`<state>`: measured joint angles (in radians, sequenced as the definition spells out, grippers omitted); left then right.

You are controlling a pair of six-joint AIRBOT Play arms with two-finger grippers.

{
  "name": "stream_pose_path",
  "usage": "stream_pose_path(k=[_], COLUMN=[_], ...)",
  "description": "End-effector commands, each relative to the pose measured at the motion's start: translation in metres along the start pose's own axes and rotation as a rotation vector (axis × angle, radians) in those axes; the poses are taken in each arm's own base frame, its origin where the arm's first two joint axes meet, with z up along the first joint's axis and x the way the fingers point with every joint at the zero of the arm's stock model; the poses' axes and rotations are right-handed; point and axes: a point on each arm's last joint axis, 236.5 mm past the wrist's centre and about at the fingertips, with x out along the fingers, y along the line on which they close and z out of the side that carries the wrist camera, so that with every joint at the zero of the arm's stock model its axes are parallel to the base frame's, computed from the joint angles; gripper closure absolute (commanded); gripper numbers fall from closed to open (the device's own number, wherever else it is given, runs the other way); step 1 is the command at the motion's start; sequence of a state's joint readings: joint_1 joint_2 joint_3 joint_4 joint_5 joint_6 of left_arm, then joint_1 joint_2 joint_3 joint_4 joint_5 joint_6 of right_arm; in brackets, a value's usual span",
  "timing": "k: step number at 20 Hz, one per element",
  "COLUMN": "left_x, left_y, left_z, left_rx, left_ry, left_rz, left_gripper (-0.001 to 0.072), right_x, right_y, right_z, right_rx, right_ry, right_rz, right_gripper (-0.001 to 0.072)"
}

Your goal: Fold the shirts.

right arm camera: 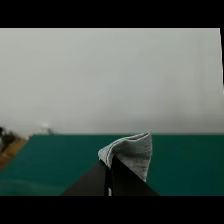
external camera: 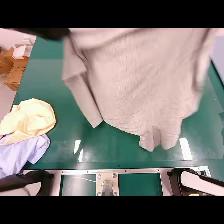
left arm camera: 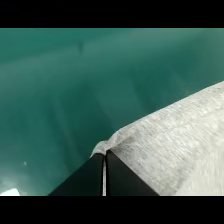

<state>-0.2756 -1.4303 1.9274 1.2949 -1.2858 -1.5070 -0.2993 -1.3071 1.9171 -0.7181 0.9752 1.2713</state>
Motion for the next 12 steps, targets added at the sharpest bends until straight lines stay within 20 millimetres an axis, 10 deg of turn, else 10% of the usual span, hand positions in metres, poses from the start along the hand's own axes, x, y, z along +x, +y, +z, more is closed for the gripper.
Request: stream_pose_path(k=[1, 6, 7, 8, 9, 12], left_x=[0.152, 0.252, 0.252, 0.245, 0.233, 0.175], left_y=[0.036, 0.068, 0.075, 0.082, 0.092, 0.129], left_z=[-0.076, -0.128, -0.126, -0.122, -0.119, -0.128], left_rx=[-0.023, -0.071, -0.084, -0.098, -0.128, -0.207], left_ry=[0.276, 0.372, 0.364, 0.363, 0.378, 0.478], left_rz=[-0.059, -0.046, -0.032, -0.027, -0.019, -0.006], left_gripper=[0.0689, 0.0687, 0.0641, 0.028, 0.0092, 0.011], right_x=[0.092, 0.137, 0.137, 0.133, 0.126, 0.083], right_y=[-0.084, -0.153, -0.158, -0.164, -0.171, -0.191], right_z=[-0.133, -0.304, -0.317, -0.321, -0.316, -0.296], right_rx=[0.173, 0.451, 0.472, 0.492, 0.525, 0.568], right_ry=[0.29, 0.62, 0.652, 0.662, 0.659, 0.686], right_rz=[-0.053, -0.11, -0.114, -0.125, -0.144, -0.162], right_gripper=[0.0699, 0.0697, 0.0629, 0.0433, 0.0344, 0.0457])
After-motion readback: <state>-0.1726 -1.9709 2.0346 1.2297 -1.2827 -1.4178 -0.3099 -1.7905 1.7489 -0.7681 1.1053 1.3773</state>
